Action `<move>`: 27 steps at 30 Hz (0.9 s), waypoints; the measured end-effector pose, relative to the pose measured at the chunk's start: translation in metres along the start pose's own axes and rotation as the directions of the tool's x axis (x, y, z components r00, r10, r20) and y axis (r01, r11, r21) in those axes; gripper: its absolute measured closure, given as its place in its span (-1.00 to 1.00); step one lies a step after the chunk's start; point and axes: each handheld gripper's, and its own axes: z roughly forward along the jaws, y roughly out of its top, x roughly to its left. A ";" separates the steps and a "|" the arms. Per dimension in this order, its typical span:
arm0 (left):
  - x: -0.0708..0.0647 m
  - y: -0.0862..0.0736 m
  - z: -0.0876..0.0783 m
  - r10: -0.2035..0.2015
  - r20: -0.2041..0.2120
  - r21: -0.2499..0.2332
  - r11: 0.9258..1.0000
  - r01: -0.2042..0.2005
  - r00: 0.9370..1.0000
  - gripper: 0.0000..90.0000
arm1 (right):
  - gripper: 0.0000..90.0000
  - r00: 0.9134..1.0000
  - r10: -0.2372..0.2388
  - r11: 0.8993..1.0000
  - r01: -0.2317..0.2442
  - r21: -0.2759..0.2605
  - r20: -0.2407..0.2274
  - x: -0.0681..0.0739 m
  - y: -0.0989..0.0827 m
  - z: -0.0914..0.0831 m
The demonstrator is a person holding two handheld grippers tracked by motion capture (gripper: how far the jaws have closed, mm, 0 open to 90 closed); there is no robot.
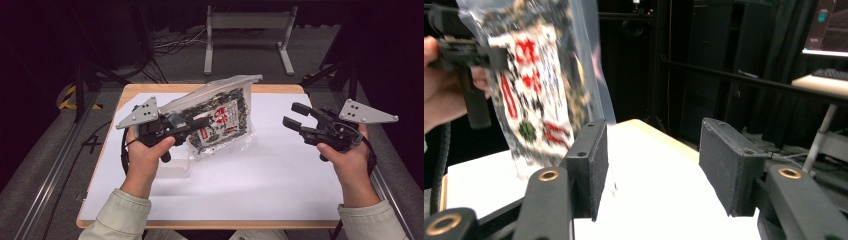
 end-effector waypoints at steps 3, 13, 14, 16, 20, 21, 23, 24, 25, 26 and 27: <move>0.002 0.005 -0.008 0.012 -0.026 -0.004 1.000 -0.012 1.000 0.60 | -0.03 1.000 0.019 1.000 -0.019 0.015 0.007 -0.003 -0.008 -0.002; 0.008 0.011 -0.029 0.052 -0.117 0.022 0.999 -0.050 0.992 0.60 | -0.11 0.998 0.049 0.996 -0.052 0.076 0.044 -0.009 -0.034 -0.006; 0.010 0.011 -0.031 0.056 -0.126 0.024 0.998 -0.053 0.990 0.59 | -0.12 0.998 0.049 0.995 -0.052 0.082 0.046 -0.010 -0.038 -0.006; 0.011 0.011 -0.035 0.060 -0.140 0.034 0.998 -0.056 0.988 0.60 | -0.12 0.998 0.052 0.994 -0.056 0.097 0.046 -0.012 -0.044 -0.006; 0.012 0.012 -0.041 0.080 -0.174 0.054 0.996 -0.072 0.981 0.60 | -0.12 0.997 0.062 0.992 -0.067 0.107 0.051 -0.013 -0.053 -0.006; 0.012 0.012 -0.043 0.086 -0.181 0.058 0.995 -0.076 0.980 0.60 | -0.13 0.997 0.065 0.993 -0.070 0.100 0.053 -0.013 -0.055 -0.006; 0.012 0.013 -0.046 0.094 -0.197 0.061 0.995 -0.084 0.976 0.60 | -0.14 0.996 0.071 0.992 -0.077 0.097 0.061 -0.012 -0.060 -0.006; 0.013 0.013 -0.047 0.093 -0.201 0.057 0.995 -0.084 0.975 0.60 | -0.13 0.995 0.074 0.992 -0.080 0.097 0.066 -0.012 -0.064 -0.006; 0.013 0.014 -0.049 0.097 -0.207 0.059 0.994 -0.087 0.974 0.60 | -0.13 0.995 0.071 0.992 -0.078 0.099 0.070 -0.012 -0.068 -0.006; 0.014 0.014 -0.050 0.102 -0.214 0.064 0.994 -0.091 0.971 0.60 | -0.12 0.995 0.067 0.992 -0.075 0.105 0.077 -0.012 -0.072 -0.005; 0.014 0.015 -0.052 0.107 -0.221 0.067 0.993 -0.094 0.969 0.60 | -0.11 0.994 0.065 0.991 -0.074 0.108 0.084 -0.012 -0.075 -0.005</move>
